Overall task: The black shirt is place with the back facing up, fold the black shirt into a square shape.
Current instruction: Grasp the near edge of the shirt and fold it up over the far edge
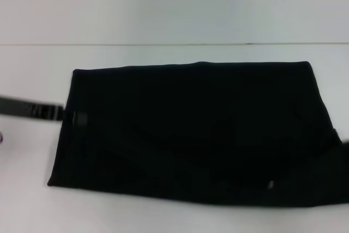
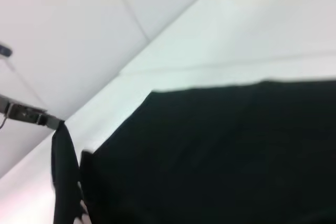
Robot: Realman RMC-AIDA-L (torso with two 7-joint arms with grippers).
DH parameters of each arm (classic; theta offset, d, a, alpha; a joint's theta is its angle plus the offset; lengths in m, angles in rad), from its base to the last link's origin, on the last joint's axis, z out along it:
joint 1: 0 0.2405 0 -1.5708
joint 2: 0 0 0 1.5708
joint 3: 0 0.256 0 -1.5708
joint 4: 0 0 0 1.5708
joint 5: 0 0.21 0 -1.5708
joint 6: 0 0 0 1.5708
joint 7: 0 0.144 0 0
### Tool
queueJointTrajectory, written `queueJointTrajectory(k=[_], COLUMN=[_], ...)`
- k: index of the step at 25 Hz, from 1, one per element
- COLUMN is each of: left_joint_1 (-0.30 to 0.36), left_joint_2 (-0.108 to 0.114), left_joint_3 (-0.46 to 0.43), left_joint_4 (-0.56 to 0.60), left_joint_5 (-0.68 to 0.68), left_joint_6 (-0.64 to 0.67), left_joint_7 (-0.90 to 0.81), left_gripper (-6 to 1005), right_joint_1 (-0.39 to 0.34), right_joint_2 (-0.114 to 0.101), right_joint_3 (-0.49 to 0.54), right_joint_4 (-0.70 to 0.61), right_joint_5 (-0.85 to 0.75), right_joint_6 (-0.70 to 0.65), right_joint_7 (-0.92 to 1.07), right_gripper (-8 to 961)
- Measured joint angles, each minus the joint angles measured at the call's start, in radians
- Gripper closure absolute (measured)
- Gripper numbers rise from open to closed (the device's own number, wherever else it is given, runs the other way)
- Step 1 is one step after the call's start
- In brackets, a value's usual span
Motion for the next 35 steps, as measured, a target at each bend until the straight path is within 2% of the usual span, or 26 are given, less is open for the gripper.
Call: queueJointTrajectory(k=[5, 9, 12, 16, 21, 28, 35], left_joint_1=[-0.053, -0.07, -0.081, -0.098, -0.124, -0.163, -0.187], left_joint_2=[0.006, -0.009, -0.024, -0.042, -0.047, -0.05, -0.054], left_joint_3=[0.008, 0.021, 0.023, 0.028, 0.081, 0.102, 0.104], left_joint_4=[-0.037, -0.11, -0.156, -0.164, -0.165, -0.165, -0.165], left_joint_5=[-0.002, -0.002, -0.002, -0.002, -0.002, -0.002, -0.002], left_joint_6=[-0.214, -0.485, -0.61, -0.674, -0.724, -0.82, -0.898], left_joint_7=[-0.03, -0.044, -0.024, -0.009, -0.007, -0.008, -0.002], left_gripper=[1000, 1001, 1001, 1001, 1000, 1001, 1000], right_joint_1=[0.103, 0.178, 0.22, 0.269, 0.329, 0.409, 0.482], right_joint_2=[-0.003, -0.009, 0.001, 0.019, 0.035, 0.04, 0.05], right_joint_3=[0.012, -0.023, -0.034, -0.038, -0.052, -0.072, -0.179], right_joint_4=[0.061, 0.152, 0.195, 0.226, 0.243, 0.24, 0.231], right_joint_5=[-0.001, -0.006, -0.005, -0.002, -0.001, 0.002, 0.002], right_joint_6=[0.177, 0.352, 0.466, 0.611, 0.744, 0.847, 0.992], right_joint_7=[0.031, 0.04, 0.048, 0.069, 0.085, 0.13, 0.228], right_gripper=[918, 918, 918, 918, 917, 917, 917])
